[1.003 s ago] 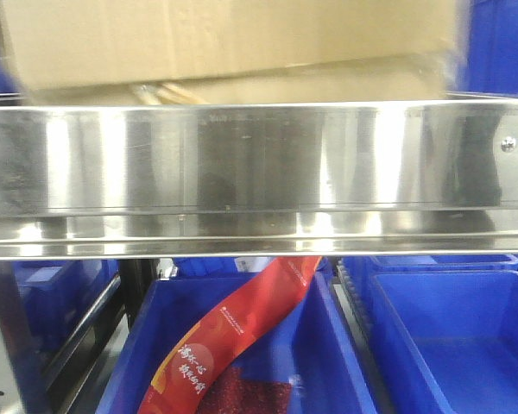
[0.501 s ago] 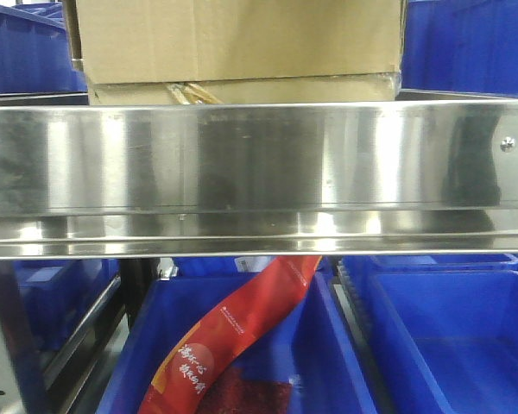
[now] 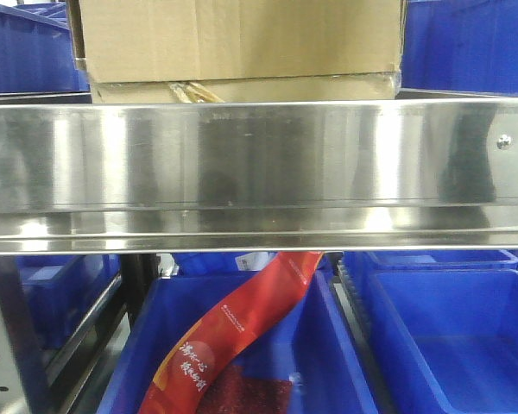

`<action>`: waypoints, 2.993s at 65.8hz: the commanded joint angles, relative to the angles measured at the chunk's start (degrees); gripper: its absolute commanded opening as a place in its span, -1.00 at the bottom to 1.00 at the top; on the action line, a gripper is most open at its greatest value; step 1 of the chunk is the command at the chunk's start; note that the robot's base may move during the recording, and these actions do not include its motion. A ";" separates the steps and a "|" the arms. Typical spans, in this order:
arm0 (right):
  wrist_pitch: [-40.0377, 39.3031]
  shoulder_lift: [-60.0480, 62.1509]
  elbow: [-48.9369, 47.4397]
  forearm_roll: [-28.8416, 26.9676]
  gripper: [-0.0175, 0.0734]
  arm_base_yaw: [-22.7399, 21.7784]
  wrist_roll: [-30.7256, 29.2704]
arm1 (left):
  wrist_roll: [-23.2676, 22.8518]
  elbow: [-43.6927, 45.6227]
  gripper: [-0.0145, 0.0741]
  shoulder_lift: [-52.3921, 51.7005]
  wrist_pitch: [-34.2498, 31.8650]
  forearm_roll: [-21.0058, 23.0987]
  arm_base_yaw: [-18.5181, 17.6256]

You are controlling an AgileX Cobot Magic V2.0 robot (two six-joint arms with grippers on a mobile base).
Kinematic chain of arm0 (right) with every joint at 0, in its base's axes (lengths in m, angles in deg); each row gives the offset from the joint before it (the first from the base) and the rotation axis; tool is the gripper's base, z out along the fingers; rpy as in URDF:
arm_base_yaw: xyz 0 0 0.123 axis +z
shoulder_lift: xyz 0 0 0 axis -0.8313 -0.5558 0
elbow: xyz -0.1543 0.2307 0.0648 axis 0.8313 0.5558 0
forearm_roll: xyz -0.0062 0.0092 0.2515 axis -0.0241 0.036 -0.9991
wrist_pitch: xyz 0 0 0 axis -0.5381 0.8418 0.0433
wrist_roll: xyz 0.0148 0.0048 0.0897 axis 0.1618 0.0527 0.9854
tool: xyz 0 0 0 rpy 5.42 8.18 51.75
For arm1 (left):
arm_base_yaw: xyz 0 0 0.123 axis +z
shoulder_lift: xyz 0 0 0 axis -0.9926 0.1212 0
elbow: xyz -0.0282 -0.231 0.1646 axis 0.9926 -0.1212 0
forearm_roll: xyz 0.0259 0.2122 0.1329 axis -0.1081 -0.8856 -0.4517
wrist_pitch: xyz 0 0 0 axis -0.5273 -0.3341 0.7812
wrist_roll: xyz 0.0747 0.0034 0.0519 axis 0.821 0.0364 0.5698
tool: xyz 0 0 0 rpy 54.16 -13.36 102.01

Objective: Stack two boxes on right shelf middle
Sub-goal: 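Lower the stacked boxes onto the middle shelf with both grippers, then open both grippers and pull them back from the boxes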

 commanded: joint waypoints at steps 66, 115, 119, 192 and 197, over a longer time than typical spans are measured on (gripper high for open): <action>-36.38 48.78 57.33 1.22 -0.97 -9.73 9.61 | 0.03 -57.72 -0.89 -60.07 -32.39 3.90 11.97; -38.45 57.81 66.06 -9.60 -0.97 -14.79 -10.80 | 0.03 -57.72 -0.89 -66.00 -32.62 3.90 11.97; -40.74 60.59 69.29 -13.68 -0.97 -17.45 -18.31 | 0.03 -57.72 -0.89 -66.00 -32.62 3.90 11.97; -45.30 79.59 92.17 -21.11 -0.97 -26.97 -19.51 | 0.03 -57.72 -0.89 -65.99 -32.63 3.90 11.97; -45.30 79.59 92.17 -21.11 -0.97 -26.97 -19.51 | 0.03 -57.72 -0.89 -65.99 -32.63 3.90 11.97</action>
